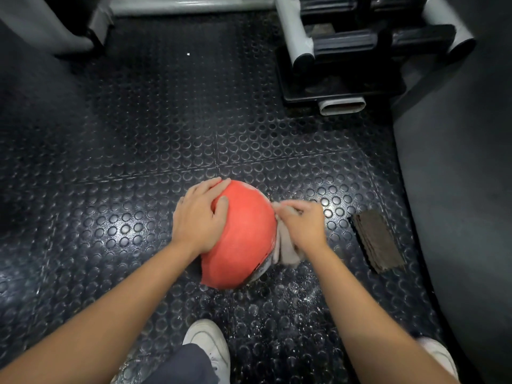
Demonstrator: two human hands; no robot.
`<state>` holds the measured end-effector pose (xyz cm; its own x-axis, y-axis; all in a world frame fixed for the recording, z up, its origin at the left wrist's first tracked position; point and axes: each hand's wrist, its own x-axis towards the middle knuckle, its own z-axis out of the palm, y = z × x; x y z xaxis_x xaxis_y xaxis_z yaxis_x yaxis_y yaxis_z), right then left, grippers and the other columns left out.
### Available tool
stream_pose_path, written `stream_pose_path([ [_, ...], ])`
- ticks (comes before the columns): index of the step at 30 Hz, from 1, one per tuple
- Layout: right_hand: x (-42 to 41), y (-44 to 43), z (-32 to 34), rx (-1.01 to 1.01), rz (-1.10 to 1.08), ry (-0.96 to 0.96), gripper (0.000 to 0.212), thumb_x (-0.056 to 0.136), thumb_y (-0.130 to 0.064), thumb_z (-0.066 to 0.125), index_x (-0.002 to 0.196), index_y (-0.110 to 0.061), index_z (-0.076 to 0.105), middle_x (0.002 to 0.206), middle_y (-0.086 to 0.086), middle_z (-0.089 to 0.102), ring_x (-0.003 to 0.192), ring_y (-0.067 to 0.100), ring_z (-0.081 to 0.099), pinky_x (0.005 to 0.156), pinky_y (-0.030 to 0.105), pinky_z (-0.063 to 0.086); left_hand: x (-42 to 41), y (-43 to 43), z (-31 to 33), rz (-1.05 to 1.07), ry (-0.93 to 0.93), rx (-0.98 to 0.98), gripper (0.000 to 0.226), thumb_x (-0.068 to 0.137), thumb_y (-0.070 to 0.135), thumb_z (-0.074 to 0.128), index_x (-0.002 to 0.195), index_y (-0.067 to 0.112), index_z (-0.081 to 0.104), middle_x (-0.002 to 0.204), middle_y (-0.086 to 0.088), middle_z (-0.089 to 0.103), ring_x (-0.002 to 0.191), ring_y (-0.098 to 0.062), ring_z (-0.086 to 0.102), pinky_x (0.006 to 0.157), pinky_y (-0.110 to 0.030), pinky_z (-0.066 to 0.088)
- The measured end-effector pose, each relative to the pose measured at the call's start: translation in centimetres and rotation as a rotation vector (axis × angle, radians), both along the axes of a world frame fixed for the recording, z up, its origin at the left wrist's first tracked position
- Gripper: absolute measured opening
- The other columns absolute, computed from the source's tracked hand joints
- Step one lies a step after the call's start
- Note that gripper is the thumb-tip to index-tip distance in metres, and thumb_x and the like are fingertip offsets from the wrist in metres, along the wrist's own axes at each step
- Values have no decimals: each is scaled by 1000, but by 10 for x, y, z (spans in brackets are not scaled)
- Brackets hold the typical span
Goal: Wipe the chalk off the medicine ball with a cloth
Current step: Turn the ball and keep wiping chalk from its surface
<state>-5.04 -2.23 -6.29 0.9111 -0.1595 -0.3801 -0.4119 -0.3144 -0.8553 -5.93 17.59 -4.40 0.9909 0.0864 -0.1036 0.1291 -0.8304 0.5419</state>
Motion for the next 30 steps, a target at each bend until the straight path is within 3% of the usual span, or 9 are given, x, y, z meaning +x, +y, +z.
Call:
stream_pose_path([
  [6,-36,13,12,62,3,-80,22,81,-12,73,62,-22,72,65,-4,71,62,6,64,61,20,55,4,19,-5,57,-7,-99,54,92,43,27,139,33,51,144,15,47,134,-11,38,110,-42,34],
  [12,25,26,2,-101,71,-74,16,84,-8,68,74,4,72,84,26,68,68,39,63,59,39,56,-5,29,-12,91,-49,-160,53,92,41,28,137,29,53,142,13,48,132,-11,40,110,-42,35],
  [16,-16,28,13,-33,73,-101,17,85,-18,71,71,-26,72,76,-4,73,61,-2,63,60,14,51,-2,36,-13,124,-29,-178,53,92,42,27,137,34,52,142,17,47,132,-8,40,109,-43,36],
  [20,-46,33,22,-24,30,-141,12,82,-21,76,76,-30,72,85,-10,68,78,-8,61,73,4,45,-2,33,-13,116,-29,-172,53,92,41,27,138,32,52,143,16,47,132,-10,40,109,-41,35],
  [22,-24,32,19,-30,19,-164,18,84,-16,73,67,-23,72,74,-2,69,67,3,62,67,5,45,-2,30,-13,120,-41,-154,51,94,39,29,139,30,52,144,14,46,133,-12,39,108,-40,34],
  [24,5,30,12,-46,40,-120,18,85,-12,69,68,-9,74,69,10,70,57,21,61,61,20,51,-4,28,-13,128,-56,-138,46,98,34,33,140,28,51,144,12,46,133,-13,38,106,-37,32],
  [27,30,31,4,-83,62,-66,18,84,-10,67,76,7,69,83,29,66,60,36,61,56,32,52,-3,30,-14,140,-46,-152,45,98,33,34,139,29,52,144,14,47,133,-12,39,104,-34,32],
  [29,21,34,10,-104,73,-102,17,86,-14,69,80,2,73,82,20,71,68,22,68,70,38,59,0,32,-13,165,-30,-172,51,93,39,29,138,31,52,143,14,47,132,-11,40,107,-37,35],
  [30,9,35,15,-85,70,-114,14,87,-16,70,83,-4,75,81,9,73,69,6,68,70,28,58,2,33,-13,176,-22,-176,53,92,40,28,138,31,52,143,15,47,132,-11,41,108,-39,35],
])
